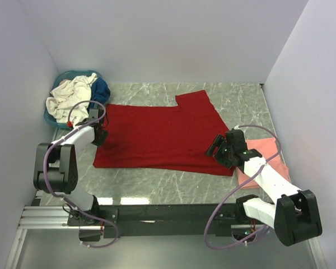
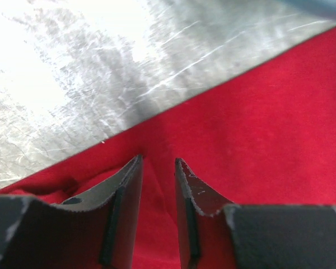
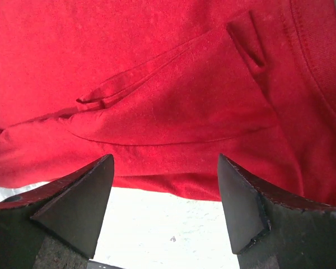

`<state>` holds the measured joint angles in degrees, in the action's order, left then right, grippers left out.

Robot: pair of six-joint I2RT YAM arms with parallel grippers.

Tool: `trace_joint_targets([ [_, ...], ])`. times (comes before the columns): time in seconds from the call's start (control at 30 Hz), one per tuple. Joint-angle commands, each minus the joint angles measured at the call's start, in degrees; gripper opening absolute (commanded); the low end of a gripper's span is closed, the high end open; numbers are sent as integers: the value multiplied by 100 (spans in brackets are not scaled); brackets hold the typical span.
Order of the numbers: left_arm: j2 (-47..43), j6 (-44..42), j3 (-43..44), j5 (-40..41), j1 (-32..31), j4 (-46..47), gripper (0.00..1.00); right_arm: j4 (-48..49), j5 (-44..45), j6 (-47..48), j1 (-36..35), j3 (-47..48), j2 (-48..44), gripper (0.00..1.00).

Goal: Fold and stack the t-shirts
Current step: Fold the tshirt

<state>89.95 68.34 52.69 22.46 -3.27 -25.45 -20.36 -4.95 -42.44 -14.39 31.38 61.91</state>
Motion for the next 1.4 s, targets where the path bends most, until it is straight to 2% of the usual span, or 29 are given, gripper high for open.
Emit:
trace_joint_targets([
  [0.0,180,101,233,101,-25,-206,34,190,205,174,-11,229,49,81],
  [0.73,418,22,14,180,-77,-223,30,410,205,245,-2,-61,67,81],
  [0.83,479,4,-21,154,-95,-215,25,428,196,245,15,-88,67,81],
  [1.07,190,-48,119,338,-95,-425,7,401,223,288,59,-61,49,81],
  [1.23,-109,-171,391,496,-95,-645,1,375,214,315,77,9,58,81],
  [1.37,-311,-233,462,646,-78,-715,1,401,214,324,77,18,84,81],
])
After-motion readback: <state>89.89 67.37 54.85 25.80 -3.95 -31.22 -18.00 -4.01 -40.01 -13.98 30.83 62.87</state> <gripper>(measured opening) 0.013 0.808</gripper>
